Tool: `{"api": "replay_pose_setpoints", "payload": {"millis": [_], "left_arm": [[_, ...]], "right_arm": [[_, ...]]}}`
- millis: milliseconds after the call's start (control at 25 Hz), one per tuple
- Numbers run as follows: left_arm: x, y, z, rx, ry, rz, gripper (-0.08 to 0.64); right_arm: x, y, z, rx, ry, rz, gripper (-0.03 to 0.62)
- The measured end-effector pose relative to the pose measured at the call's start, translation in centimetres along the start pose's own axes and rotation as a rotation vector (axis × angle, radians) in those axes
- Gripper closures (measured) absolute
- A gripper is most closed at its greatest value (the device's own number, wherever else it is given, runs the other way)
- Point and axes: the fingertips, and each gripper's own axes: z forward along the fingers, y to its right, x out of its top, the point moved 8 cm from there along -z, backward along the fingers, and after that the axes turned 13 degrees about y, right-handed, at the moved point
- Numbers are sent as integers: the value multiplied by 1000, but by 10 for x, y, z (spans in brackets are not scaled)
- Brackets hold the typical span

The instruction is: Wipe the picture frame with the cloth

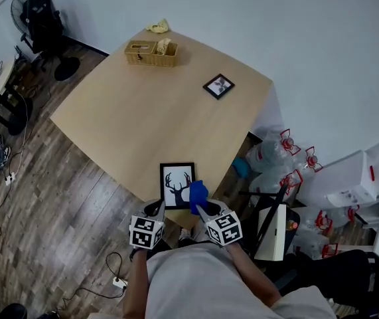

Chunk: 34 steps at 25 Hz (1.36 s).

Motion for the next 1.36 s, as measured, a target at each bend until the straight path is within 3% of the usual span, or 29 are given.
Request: {"api": "replay_pose_setpoints", "payload": {"millis": [1360], "left_arm": [[3, 14, -5, 33, 25, -4, 508]], "right_arm": [[0, 5, -2, 57, 16, -30, 532]]}}
